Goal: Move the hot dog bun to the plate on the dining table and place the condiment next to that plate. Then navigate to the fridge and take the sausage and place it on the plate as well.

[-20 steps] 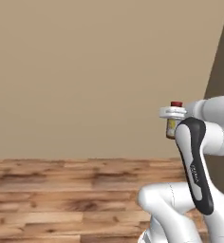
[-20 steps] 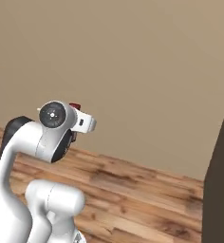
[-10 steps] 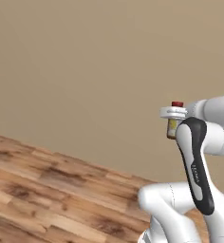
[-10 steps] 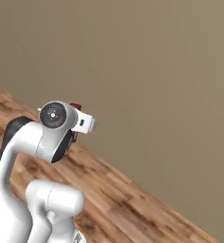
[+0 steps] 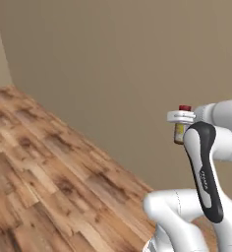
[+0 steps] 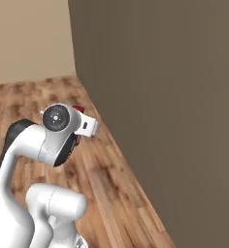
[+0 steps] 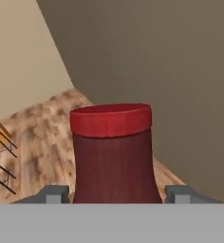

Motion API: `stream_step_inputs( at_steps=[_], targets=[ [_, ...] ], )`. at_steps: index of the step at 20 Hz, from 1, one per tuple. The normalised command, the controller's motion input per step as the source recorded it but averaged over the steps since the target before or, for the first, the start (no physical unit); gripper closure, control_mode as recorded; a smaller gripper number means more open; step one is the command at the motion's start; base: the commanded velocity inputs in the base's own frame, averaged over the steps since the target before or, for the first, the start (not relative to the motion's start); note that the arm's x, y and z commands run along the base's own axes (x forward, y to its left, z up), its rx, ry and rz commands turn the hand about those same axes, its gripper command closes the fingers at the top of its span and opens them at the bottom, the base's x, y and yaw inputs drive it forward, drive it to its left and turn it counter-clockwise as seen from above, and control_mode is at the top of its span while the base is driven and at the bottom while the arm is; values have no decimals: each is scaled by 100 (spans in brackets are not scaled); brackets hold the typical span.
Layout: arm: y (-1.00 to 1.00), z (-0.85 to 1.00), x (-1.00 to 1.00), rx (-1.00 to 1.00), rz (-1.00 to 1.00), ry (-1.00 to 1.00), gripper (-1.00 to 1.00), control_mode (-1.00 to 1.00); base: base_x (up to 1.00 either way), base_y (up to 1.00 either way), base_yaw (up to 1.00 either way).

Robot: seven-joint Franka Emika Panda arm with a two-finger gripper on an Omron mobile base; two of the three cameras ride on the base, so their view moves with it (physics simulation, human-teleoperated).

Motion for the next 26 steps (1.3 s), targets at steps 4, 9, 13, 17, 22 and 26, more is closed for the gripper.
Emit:
stream_step_inputs(
  at_steps=[4,9,13,17,22,26],
  targets=[
    [0,0,0,0,0,0,100,100,71,-25,77],
    [0,0,0,0,0,0,100,100,66,-25,77],
    [0,0,0,0,0,0,100,100,67,-26,77],
    [0,0,0,0,0,0,100,100,92,-36,63],
    [0,0,0,0,0,0,100,100,100,-46,56],
    [0,0,0,0,0,0,100,100,94,-61,54]
  ],
)
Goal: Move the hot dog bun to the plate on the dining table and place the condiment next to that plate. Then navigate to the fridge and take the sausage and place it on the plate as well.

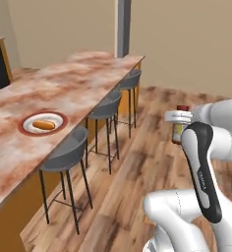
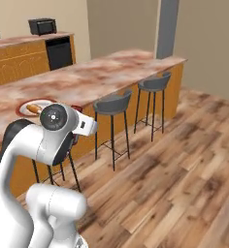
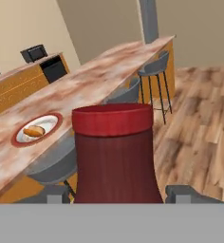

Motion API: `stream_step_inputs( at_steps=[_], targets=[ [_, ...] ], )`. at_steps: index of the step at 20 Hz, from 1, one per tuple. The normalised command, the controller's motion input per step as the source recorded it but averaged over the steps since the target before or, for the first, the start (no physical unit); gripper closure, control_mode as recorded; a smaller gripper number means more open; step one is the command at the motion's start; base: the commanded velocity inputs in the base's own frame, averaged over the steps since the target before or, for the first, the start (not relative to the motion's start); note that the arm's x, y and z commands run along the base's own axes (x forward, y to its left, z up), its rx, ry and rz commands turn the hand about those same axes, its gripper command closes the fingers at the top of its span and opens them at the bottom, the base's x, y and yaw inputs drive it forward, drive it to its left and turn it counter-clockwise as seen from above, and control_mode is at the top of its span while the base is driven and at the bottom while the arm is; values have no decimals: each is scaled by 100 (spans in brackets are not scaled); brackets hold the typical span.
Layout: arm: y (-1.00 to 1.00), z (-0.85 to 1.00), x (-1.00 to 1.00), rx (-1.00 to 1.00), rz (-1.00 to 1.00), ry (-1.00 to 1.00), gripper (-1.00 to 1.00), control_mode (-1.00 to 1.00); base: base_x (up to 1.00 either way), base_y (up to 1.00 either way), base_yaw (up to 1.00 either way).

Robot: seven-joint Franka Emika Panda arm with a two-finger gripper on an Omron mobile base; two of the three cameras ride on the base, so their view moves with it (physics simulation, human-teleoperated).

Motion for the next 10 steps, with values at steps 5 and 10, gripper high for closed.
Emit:
stream_step_inputs(
  at_steps=[5,10],
  targets=[
    [0,0,0,0,0,0,100,100,71,-65,59],
    [0,0,0,0,0,0,100,100,64,-57,63]
  ],
)
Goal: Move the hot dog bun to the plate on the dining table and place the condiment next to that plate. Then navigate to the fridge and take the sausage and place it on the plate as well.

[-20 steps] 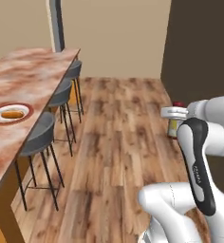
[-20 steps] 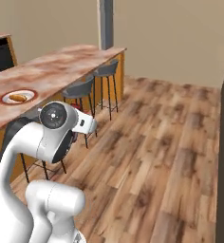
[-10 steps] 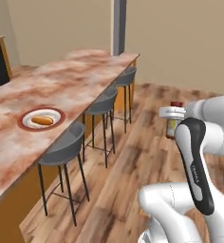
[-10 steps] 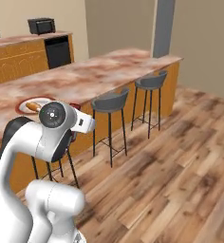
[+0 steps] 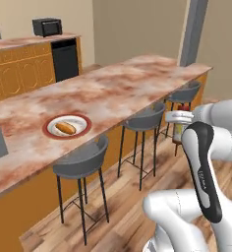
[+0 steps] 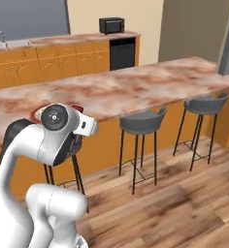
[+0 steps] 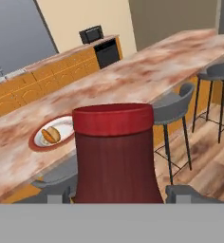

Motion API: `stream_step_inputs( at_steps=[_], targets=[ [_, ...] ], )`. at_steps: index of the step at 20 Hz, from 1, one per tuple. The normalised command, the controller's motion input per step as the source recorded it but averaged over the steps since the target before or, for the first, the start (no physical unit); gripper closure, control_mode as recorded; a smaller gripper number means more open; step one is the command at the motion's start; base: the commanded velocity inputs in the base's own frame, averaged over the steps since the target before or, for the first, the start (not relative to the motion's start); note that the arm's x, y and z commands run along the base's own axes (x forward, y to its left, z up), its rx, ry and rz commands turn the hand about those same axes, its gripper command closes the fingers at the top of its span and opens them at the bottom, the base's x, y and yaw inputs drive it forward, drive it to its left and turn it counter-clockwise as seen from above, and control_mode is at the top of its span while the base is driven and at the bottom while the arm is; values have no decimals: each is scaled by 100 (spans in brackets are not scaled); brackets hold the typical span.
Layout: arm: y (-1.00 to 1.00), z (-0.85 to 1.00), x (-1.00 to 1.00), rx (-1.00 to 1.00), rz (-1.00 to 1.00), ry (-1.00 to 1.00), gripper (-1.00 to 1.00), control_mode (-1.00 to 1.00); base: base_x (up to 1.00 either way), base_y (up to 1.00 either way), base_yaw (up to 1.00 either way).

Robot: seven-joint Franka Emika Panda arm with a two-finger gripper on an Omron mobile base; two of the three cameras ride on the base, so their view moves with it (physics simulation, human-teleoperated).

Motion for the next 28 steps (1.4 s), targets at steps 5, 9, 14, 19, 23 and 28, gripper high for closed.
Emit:
stream_step_inputs(
  at_steps=[5,9,14,19,23,28],
  targets=[
    [0,0,0,0,0,0,100,100,62,-52,65],
    [0,0,0,0,0,0,100,100,65,-59,60],
    [0,0,0,0,0,0,100,100,72,-55,59],
    [0,0,0,0,0,0,100,100,80,-38,40],
    [0,0,0,0,0,0,100,100,75,-29,21],
    [-20,-7,29,0,7,5,100,-100,47,-18,10]
  ],
)
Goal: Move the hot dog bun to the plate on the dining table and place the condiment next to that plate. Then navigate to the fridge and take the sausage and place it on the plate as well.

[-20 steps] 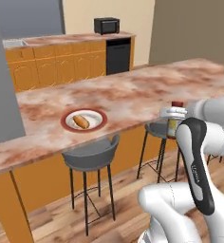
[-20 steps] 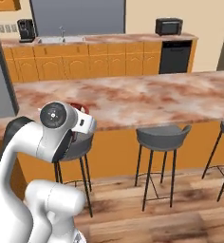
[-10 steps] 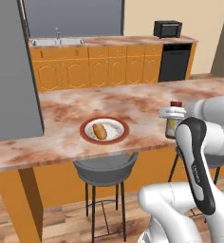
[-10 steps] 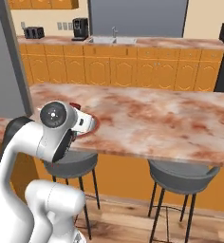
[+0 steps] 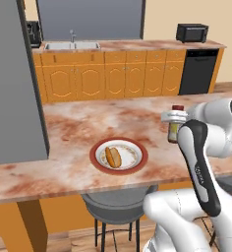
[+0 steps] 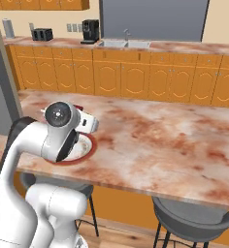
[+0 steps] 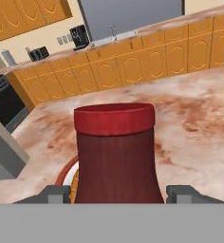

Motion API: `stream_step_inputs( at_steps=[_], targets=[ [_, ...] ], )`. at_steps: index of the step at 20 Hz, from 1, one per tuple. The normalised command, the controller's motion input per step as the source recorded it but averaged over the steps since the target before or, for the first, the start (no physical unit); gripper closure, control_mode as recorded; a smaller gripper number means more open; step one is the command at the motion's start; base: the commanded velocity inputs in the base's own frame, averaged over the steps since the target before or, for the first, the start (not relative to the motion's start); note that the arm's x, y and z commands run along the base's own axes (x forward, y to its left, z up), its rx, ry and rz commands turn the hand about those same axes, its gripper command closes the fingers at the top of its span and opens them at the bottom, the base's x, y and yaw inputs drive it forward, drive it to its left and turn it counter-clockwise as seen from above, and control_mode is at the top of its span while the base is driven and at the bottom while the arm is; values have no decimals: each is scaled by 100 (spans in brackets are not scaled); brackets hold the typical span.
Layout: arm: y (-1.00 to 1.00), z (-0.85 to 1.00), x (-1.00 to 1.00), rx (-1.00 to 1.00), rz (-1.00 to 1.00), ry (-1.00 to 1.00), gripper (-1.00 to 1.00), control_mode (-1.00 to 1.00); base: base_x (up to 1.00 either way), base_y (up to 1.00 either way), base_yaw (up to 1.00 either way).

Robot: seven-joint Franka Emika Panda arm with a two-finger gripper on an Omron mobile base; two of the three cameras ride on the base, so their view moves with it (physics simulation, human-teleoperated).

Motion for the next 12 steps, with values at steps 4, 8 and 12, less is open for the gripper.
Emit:
stream_step_inputs(
  at_steps=[4,8,12],
  targets=[
    [-73,-52,76,0,27,3,100,-100,0,0,0],
    [-88,-76,96,0,28,3,100,-100,0,0,0],
    [-36,-84,99,-5,32,8,100,-100,0,0,0]
  ],
)
